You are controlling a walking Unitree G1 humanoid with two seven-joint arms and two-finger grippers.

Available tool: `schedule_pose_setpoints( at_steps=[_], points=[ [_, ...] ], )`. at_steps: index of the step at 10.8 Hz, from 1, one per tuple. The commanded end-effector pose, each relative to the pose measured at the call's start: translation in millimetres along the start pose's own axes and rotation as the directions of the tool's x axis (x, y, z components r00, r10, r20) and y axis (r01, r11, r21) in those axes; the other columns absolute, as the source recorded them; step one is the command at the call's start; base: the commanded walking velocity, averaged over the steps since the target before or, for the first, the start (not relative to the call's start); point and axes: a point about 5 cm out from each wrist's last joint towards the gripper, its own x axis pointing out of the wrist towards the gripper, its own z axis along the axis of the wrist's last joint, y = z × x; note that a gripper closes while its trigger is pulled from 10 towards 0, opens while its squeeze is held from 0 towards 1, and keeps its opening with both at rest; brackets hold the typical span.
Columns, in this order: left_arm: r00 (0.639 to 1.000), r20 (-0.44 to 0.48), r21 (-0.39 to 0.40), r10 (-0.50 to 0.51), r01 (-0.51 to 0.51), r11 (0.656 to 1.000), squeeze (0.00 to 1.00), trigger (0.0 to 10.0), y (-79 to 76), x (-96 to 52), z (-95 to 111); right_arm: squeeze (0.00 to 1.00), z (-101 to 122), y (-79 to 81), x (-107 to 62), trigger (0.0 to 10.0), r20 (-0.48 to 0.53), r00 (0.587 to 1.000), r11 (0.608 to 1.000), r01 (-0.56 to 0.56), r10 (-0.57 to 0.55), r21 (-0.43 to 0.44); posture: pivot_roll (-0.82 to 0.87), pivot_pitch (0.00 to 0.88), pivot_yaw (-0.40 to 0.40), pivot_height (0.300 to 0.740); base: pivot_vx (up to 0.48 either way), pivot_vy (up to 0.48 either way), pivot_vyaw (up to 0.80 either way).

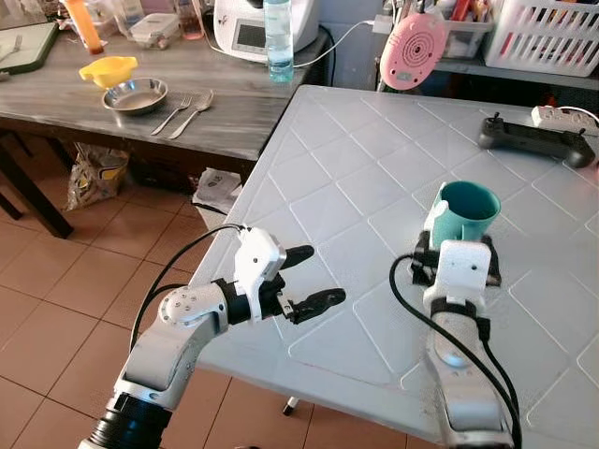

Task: Setting the table

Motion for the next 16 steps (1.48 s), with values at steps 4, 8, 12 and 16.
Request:
schedule_pose_setpoints(
  at_steps=[4,8,12,16],
  points=[
    [1.000,-0.012,0.009,-0.016,0.016,1.000,0.00,10.0,-2.9,0.1,-0.1,0.00,-6.5,-2.8,0.1,0.0,-0.017,0.999,0.999,0.037,-0.037,0.018,0.17,0.123,0.035,0.740,0.000,0.000,0.00],
    [1.000,-0.020,0.010,-0.015,0.015,1.000,0.00,10.0,-2.0,-0.9,-1.0,0.00,-15.3,-3.5,-1.6,10.0,-0.059,0.997,0.998,0.050,-0.047,0.048,0.18,0.123,0.040,0.740,0.000,0.000,0.00],
    [1.000,-0.022,0.010,-0.013,0.013,1.000,0.00,10.0,-1.3,-1.1,-1.8,0.00,-16.4,-1.5,2.5,10.0,-0.057,0.998,0.997,0.041,-0.037,0.058,0.18,0.122,0.043,0.740,0.000,0.000,0.00],
    [1.000,-0.026,0.001,-0.010,0.010,1.000,0.00,10.0,-2.8,-2.5,-3.1,0.00,-15.5,0.7,3.8,0.0,-0.044,0.998,0.997,0.036,-0.033,0.062,0.19,0.125,0.041,0.740,0.000,0.000,0.00]
  ],
)
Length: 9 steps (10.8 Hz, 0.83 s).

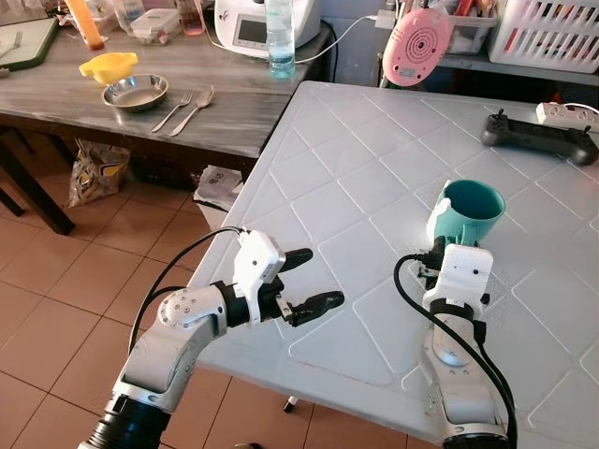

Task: Setting the table

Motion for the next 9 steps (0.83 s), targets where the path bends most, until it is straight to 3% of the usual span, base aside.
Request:
schedule_pose_setpoints(
  at_steps=[1,6,9],
  points=[
    [1.000,-0.012,0.012,-0.012,0.012,1.000,0.00,10.0,-2.5,-0.6,0.3,0.00,0.9,1.9,0.3,0.0,0.006,1.000,1.000,-0.004,0.004,0.006,0.18,0.127,0.042,0.740,0.000,0.000,0.00],
    [1.000,-0.020,0.011,-0.018,0.019,1.000,0.00,10.0,-4.3,-0.1,-0.5,0.00,-1.6,-0.6,-2.0,0.0,0.001,1.000,1.000,0.008,-0.008,0.003,0.18,0.133,0.047,0.740,0.000,0.000,0.00],
    [1.000,-0.021,0.033,-0.001,0.002,0.999,0.00,10.0,-3.2,0.9,0.1,0.00,-2.0,-10.5,-3.2,0.0,0.002,1.000,1.000,0.029,-0.029,-0.004,0.18,0.133,0.047,0.740,0.000,0.000,0.00]
  ],
)
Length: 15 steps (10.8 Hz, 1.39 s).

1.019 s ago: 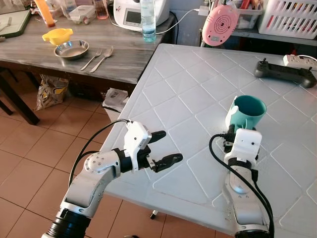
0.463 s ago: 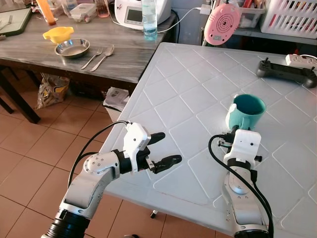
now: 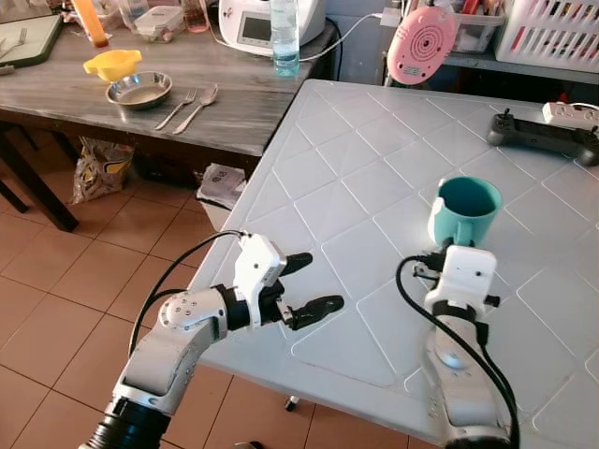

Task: Setting the table

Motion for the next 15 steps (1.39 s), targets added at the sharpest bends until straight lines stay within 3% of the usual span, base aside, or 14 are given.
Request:
schedule_pose_setpoints(
  at_steps=[1,7,8,9,10,11,13,15],
  points=[
    [1.000,0.002,0.032,0.004,-0.004,0.999,0.00,10.0,0.0,2.0,3.2,0.00,-0.2,-5.1,-0.7,0.0,-0.006,1.000,1.000,0.006,-0.006,0.002,0.17,0.129,0.044,0.740,0.000,0.000,0.00],
    [0.980,0.126,-0.044,0.155,-0.150,0.988,0.00,10.0,18.2,13.1,16.9,0.00,38.9,-28.8,-17.2,0.0,0.132,0.987,0.994,-0.087,0.094,-0.060,0.11,0.081,0.001,0.740,0.000,0.000,0.00],
    [0.946,0.151,-0.052,0.288,-0.283,0.958,0.00,10.0,34.5,9.1,20.0,0.00,47.7,-34.1,-21.0,0.0,0.150,0.984,0.994,-0.087,0.095,-0.062,0.11,0.079,-0.001,0.740,0.000,0.000,0.00],
    [0.896,0.157,-0.062,0.415,-0.411,0.910,0.00,10.0,49.5,5.0,21.4,0.00,51.7,-36.7,-22.7,2.5,0.150,0.984,0.994,-0.089,0.098,-0.065,0.11,0.074,-0.006,0.740,0.000,0.000,0.00],
    [0.807,0.165,-0.082,0.567,-0.561,0.824,0.00,10.0,67.7,-3.8,23.9,0.00,55.1,-37.2,-23.6,5.9,0.150,0.983,0.993,-0.099,0.108,-0.065,0.11,0.065,-0.015,0.740,0.000,0.000,0.00],
    [0.742,0.166,-0.092,0.649,-0.644,0.760,0.00,10.0,79.4,-11.1,26.0,0.00,57.8,-36.9,-23.0,10.0,0.145,0.983,0.992,-0.109,0.116,-0.060,0.11,0.060,-0.022,0.740,0.000,0.000,0.00],
    [0.674,0.178,-0.093,0.717,-0.714,0.694,0.00,10.0,89.8,-18.1,28.0,0.00,61.7,-37.3,-21.8,10.0,0.140,0.982,0.991,-0.117,0.125,-0.064,0.11,0.049,-0.028,0.740,0.000,0.000,0.00],
    [0.673,0.154,-0.068,0.723,-0.723,0.687,0.00,10.0,89.6,-24.2,16.4,0.00,60.5,-39.4,-23.3,10.0,0.122,0.985,0.991,-0.118,0.125,-0.062,0.11,0.045,-0.031,0.740,0.000,0.000,0.00]
  ],
)
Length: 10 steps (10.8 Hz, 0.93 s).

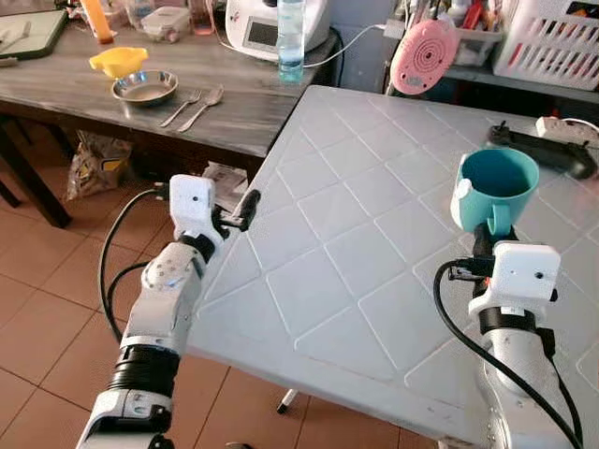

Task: Setting the table

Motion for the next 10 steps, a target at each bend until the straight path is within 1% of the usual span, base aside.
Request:
schedule_pose_setpoints(
  at_steps=[1,4,5,8,10],
  points=[
    [1.000,-0.024,0.012,0.007,-0.007,1.000,0.00,10.0,3.2,-3.3,-6.4,0.00,4.2,-3.4,-1.4,10.0,0.010,1.000,1.000,0.005,-0.006,0.004,0.11,0.046,-0.030,0.740,0.000,0.000,-0.66],
    [0.999,-0.018,-0.007,0.029,-0.029,1.000,0.00,10.0,4.4,2.1,-4.0,0.00,3.7,-3.2,-2.8,10.0,0.000,1.000,1.000,0.005,-0.005,0.006,0.11,0.052,-0.031,0.740,0.000,0.000,-0.60],
    [0.999,-0.020,-0.034,0.038,-0.039,0.999,0.00,10.0,4.1,2.4,-4.1,0.00,3.7,-3.6,-3.2,10.0,-0.001,1.000,1.000,0.005,-0.005,0.003,0.11,0.053,-0.031,0.740,0.000,0.000,0.00],
    [0.998,-0.026,-0.043,0.054,-0.055,0.998,0.00,10.0,4.0,-2.9,-12.0,0.00,3.5,-5.6,-3.3,10.0,-0.004,1.000,1.000,-0.004,0.004,-0.011,0.10,0.048,-0.057,0.740,0.000,0.000,0.00],
    [0.998,-0.021,-0.043,0.058,-0.059,0.997,0.00,10.0,3.0,-1.6,-11.7,0.00,5.2,-4.9,0.3,10.0,0.000,1.000,1.000,-0.021,0.021,-0.007,0.10,0.048,-0.069,0.740,0.000,0.268,0.00]
  ],
)
